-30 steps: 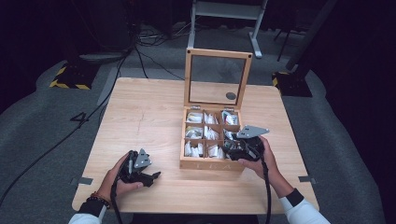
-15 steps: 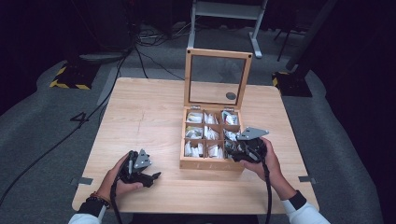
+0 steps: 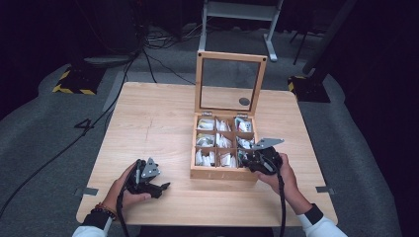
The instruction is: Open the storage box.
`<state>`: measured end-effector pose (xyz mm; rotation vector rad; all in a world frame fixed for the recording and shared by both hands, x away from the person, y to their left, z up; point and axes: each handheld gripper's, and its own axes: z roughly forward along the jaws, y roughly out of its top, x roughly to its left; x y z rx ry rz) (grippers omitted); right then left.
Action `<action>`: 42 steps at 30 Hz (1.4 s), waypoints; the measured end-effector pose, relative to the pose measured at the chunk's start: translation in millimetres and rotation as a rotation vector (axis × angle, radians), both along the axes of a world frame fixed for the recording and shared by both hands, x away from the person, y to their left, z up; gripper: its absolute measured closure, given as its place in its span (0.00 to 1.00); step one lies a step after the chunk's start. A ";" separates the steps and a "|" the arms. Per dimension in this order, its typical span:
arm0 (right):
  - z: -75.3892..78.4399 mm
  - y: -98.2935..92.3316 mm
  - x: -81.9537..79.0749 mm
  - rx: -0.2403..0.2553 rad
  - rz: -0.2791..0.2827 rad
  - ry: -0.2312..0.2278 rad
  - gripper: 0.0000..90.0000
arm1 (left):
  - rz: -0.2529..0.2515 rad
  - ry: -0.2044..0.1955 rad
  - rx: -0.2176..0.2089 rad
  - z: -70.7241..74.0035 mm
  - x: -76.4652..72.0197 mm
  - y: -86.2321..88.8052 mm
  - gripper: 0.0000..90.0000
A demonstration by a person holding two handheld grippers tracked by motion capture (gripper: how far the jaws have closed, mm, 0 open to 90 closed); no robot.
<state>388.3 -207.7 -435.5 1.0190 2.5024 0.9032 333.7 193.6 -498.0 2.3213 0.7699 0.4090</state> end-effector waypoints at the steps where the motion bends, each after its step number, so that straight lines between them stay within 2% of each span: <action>1: -0.3 1.0 -0.4 -0.008 0.001 -0.004 0.78 | -0.002 0.000 0.000 0.0 0.2 -0.1 0.22; 2: -0.3 1.0 -0.4 -0.008 0.001 -0.004 0.78 | -0.002 0.000 0.000 0.0 0.2 -0.1 0.22; 3: -1.0 2.6 -0.5 -0.032 0.010 -0.014 0.82 | -0.003 0.006 -0.004 -0.2 0.8 0.1 0.22; 10: -1.8 -1.8 2.4 -0.018 0.023 0.006 0.88 | -0.004 0.009 -0.010 -0.6 1.3 0.6 0.22; 12: -0.3 -7.4 3.9 0.025 0.023 0.027 0.88 | -0.006 0.007 -0.012 -0.8 1.3 0.7 0.22; 14: 0.4 -10.9 3.6 0.050 0.020 0.030 0.88 | -0.006 0.007 -0.010 -0.7 1.2 0.6 0.22; 18: 2.7 -11.9 1.9 0.048 0.025 0.019 0.92 | -0.006 0.006 -0.007 -0.4 0.9 0.4 0.22; 19: 5.3 -12.9 0.8 0.053 0.029 0.002 1.00 | -0.007 0.003 -0.006 -0.4 0.9 0.3 0.22; 25: 6.4 -16.7 1.5 0.050 0.029 0.001 1.00 | -0.007 0.006 -0.008 -0.4 1.1 0.4 0.22; 28: 7.3 -14.7 0.0 0.038 0.038 -0.014 1.00 | -0.008 0.004 -0.006 -0.3 1.1 0.4 0.22; 30: 8.6 -15.2 -1.0 0.057 0.028 -0.027 1.00 | -0.007 0.006 -0.009 -0.5 1.1 0.5 0.22; 31: 8.8 -16.4 -0.7 0.067 0.009 -0.036 0.91 | -0.007 0.006 -0.009 -0.6 1.1 0.6 0.22; 32: 8.8 -16.4 -0.7 0.067 0.009 -0.036 0.91 | -0.007 0.006 -0.009 -0.6 1.1 0.6 0.22; 33: 8.6 -17.7 0.2 0.084 -0.006 -0.030 0.86 | -0.008 0.005 -0.008 -0.6 1.0 0.6 0.22; 36: 8.6 -17.1 -0.4 0.099 -0.010 -0.031 0.83 | -0.007 0.005 -0.009 -0.6 1.0 0.5 0.22; 37: 8.7 -14.7 -1.5 0.106 -0.006 -0.031 0.78 | -0.009 0.004 -0.008 -0.5 1.1 0.5 0.22; 42: 10.7 -10.6 -5.3 0.104 0.003 -0.048 0.77 | -0.007 0.005 -0.009 -0.6 1.0 0.5 0.22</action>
